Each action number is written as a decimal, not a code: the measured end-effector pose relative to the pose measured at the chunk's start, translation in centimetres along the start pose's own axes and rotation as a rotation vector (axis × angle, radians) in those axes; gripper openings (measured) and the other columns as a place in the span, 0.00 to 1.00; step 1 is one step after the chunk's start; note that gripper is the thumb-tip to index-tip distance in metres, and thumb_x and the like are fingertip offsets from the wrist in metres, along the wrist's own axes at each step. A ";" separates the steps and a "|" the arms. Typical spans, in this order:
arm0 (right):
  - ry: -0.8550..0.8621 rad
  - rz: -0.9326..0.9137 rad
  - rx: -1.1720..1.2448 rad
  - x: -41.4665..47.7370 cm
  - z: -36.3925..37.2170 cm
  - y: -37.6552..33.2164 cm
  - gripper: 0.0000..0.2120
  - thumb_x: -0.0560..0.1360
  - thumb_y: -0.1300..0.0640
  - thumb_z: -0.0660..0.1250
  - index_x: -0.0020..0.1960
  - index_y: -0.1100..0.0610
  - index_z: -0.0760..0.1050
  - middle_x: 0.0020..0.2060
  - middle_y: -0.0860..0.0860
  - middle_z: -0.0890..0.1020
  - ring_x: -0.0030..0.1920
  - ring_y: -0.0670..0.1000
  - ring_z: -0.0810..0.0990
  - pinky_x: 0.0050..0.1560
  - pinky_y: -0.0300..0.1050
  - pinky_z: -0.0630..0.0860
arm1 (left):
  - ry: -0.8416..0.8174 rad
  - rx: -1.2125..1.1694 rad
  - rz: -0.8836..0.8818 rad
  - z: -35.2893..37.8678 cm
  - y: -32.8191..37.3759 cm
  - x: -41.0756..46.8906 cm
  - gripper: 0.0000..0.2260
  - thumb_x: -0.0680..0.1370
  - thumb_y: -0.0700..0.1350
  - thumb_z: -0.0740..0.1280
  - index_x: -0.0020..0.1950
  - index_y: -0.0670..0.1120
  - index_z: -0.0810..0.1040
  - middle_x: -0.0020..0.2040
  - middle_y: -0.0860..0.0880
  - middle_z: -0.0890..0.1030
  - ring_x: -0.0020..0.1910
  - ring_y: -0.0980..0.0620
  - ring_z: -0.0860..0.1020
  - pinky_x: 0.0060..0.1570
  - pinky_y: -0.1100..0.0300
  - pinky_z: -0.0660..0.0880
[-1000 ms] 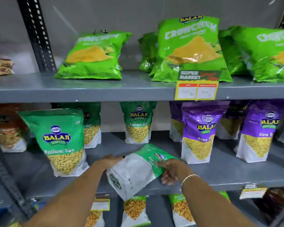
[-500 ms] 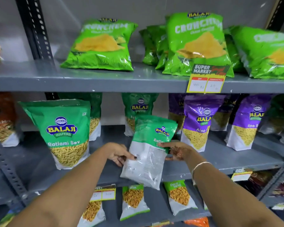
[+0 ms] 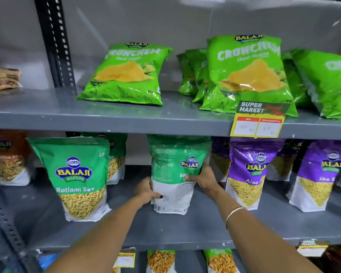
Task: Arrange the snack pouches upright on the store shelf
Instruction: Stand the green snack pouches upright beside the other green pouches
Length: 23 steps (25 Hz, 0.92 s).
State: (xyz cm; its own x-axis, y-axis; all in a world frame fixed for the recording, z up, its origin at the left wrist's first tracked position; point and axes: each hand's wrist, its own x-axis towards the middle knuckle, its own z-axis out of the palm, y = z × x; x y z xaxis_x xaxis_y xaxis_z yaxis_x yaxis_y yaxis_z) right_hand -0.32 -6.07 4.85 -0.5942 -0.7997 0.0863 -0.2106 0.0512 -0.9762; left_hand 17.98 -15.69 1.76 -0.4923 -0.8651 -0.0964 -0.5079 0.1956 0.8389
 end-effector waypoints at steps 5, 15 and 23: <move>-0.059 0.018 0.071 0.8 0.6 1.6 0.23 0.61 0.73 0.75 0.49 0.57 0.71 0.54 0.60 0.80 0.51 0.56 0.79 0.52 0.52 0.80 | 0.000 0.001 -0.039 0.7 -1.1 0.5 0.29 0.64 0.35 0.76 0.63 0.39 0.71 0.59 0.43 0.80 0.57 0.45 0.77 0.50 0.59 0.72; -0.377 0.524 0.115 -1.8 -0.4 3.4 0.05 0.77 0.59 0.61 0.42 0.56 0.71 0.39 0.53 0.77 0.31 0.47 0.80 0.34 0.41 0.78 | -0.371 0.002 -0.189 -1.7 -0.3 -0.3 0.16 0.77 0.37 0.61 0.64 0.45 0.70 0.56 0.47 0.75 0.53 0.50 0.75 0.46 0.60 0.69; -0.682 0.320 -0.198 -3.1 0.6 3.5 0.45 0.64 0.59 0.77 0.71 0.44 0.53 0.64 0.44 0.68 0.65 0.49 0.70 0.49 0.43 0.77 | -0.310 -0.079 0.022 1.0 0.8 -0.3 0.46 0.67 0.33 0.73 0.77 0.45 0.49 0.75 0.46 0.62 0.74 0.48 0.61 0.71 0.58 0.61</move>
State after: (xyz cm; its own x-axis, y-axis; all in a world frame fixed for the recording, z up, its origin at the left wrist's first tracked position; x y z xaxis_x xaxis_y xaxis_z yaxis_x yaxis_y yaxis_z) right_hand 1.21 -3.79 1.02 -0.0540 -0.9159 -0.3978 -0.2817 0.3961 -0.8739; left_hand 16.99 -14.85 1.96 -0.7008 -0.6766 -0.2261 -0.4439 0.1655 0.8807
